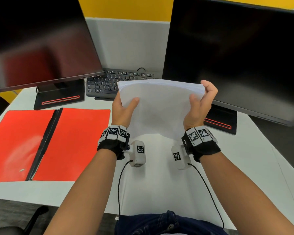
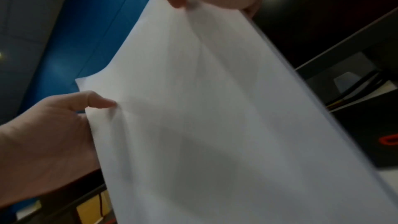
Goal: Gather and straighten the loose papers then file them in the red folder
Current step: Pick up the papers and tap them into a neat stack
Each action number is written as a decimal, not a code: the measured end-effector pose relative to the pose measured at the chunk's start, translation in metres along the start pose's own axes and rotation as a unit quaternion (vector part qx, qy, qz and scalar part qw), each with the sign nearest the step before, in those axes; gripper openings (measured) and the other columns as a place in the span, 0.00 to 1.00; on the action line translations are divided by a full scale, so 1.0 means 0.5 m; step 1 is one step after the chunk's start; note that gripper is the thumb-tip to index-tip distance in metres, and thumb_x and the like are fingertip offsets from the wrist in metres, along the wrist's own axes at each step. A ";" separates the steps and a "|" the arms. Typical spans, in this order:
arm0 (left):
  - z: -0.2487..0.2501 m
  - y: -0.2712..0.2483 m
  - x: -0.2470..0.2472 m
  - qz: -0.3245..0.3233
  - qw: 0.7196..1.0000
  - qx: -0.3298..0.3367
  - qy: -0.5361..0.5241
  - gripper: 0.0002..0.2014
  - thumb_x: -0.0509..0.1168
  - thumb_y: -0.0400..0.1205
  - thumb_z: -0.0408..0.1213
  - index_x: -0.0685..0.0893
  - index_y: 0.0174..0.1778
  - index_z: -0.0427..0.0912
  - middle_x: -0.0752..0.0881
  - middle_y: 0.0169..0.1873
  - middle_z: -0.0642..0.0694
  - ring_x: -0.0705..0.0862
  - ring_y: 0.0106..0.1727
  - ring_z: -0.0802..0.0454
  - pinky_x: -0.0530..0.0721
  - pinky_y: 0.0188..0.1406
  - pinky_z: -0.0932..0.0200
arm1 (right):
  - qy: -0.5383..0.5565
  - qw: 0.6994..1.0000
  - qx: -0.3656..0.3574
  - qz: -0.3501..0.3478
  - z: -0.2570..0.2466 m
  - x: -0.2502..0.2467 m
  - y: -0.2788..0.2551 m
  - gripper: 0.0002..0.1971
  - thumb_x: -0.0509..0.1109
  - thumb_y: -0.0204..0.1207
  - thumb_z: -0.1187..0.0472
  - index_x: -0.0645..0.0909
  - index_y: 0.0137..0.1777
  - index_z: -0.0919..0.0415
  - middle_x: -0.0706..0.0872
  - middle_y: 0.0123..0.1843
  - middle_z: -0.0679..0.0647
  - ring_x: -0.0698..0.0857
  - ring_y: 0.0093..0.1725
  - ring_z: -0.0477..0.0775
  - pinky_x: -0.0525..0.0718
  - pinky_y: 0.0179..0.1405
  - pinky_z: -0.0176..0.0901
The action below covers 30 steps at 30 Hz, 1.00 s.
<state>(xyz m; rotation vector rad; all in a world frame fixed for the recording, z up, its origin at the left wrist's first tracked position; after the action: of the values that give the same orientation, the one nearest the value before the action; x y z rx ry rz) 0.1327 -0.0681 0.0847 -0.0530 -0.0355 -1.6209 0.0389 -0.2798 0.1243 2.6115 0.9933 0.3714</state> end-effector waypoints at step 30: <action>0.225 -0.007 0.144 -0.089 0.725 0.282 0.622 0.43 0.69 0.63 0.43 0.64 0.76 0.46 0.68 0.75 0.44 0.61 0.80 0.43 0.47 0.81 0.36 | -0.117 0.962 0.179 -0.172 0.169 -0.027 -0.029 0.23 0.56 0.80 0.76 0.63 0.74 0.64 0.75 0.64 0.53 0.75 0.67 0.50 0.71 0.71 0.43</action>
<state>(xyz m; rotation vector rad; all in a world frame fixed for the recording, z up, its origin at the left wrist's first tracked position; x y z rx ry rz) 0.1271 -0.1335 0.2011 1.5537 0.5210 -1.4746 0.0500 -0.2957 0.0398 2.6228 1.5067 -0.2182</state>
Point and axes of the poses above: each hand's wrist, its own y-axis towards the middle knuckle, its own x-axis out of the palm, z = x × y, the point moved 6 cm from there along y, towards the middle knuckle
